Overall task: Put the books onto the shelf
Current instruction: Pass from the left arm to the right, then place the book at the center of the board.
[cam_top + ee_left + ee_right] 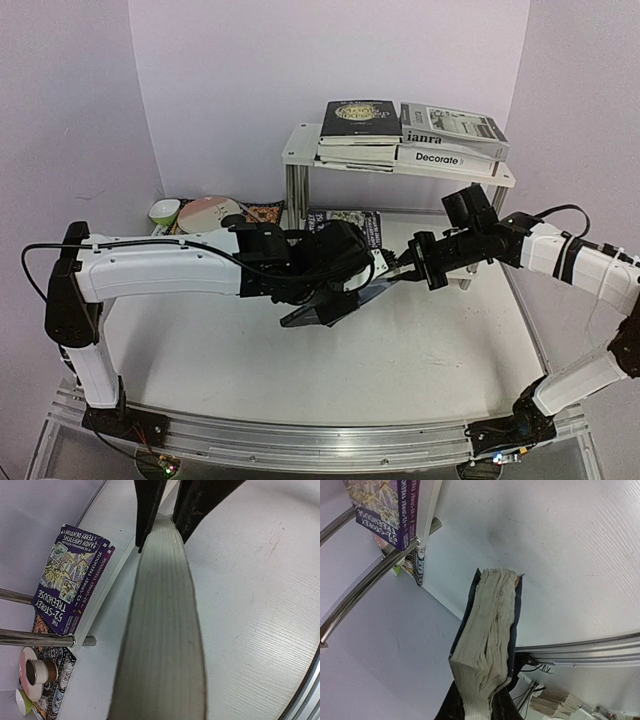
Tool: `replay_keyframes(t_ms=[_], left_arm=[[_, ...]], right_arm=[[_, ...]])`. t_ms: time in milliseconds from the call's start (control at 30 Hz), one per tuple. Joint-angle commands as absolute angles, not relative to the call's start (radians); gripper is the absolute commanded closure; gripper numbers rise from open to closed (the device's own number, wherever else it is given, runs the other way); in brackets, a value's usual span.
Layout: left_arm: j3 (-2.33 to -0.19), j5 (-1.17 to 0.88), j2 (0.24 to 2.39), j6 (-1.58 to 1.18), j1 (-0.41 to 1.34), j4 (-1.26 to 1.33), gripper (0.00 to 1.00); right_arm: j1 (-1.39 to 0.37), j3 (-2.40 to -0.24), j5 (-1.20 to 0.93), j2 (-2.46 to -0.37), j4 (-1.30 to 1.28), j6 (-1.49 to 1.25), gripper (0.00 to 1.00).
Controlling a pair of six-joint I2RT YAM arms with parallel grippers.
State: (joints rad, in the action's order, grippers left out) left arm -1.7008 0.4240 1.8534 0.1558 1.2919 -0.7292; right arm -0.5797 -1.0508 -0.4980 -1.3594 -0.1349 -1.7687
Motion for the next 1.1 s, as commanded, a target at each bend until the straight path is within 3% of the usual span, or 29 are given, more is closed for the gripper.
replay_keyframes(t_ms=[0, 67, 167, 200, 267, 567, 833, 1067], left_arm=[[-1.756, 0.451, 1.799, 0.123, 1.303, -0.611, 0.9], [-1.747, 0.454, 1.791, 0.096, 1.303, -0.612, 0.76], [-1.717, 0.415, 1.762, 0.025, 1.303, -0.612, 0.31], [-1.704, 0.368, 1.744, 0.011, 1.302, -0.612, 0.2], [-1.667, 0.251, 1.7, -0.032, 1.302, -0.589, 0.1], [-1.586, -0.118, 1.553, -0.444, 1.192, -0.561, 0.06], [-1.424, -0.119, 1.361, -0.83, 1.044, -0.547, 0.02], [-1.22, -0.022, 1.23, -1.239, 1.016, -0.403, 0.04]], right_arm=[[-0.585, -1.046, -0.511, -1.359, -0.123, -1.758, 1.0], [-0.585, -1.037, -0.503, -1.347, -0.123, -1.757, 1.0], [-0.585, -1.017, -0.468, -1.321, -0.12, -1.742, 1.0], [-0.586, -1.012, -0.45, -1.311, -0.118, -1.731, 1.0], [-0.585, -1.009, -0.424, -1.299, -0.11, -1.694, 1.0], [-0.584, -0.996, -0.467, -1.297, 0.114, -1.555, 1.0], [-0.585, -0.895, -0.491, -1.275, 0.464, -1.519, 1.0], [-0.586, -0.852, -0.495, -1.295, 0.707, -1.508, 1.0]])
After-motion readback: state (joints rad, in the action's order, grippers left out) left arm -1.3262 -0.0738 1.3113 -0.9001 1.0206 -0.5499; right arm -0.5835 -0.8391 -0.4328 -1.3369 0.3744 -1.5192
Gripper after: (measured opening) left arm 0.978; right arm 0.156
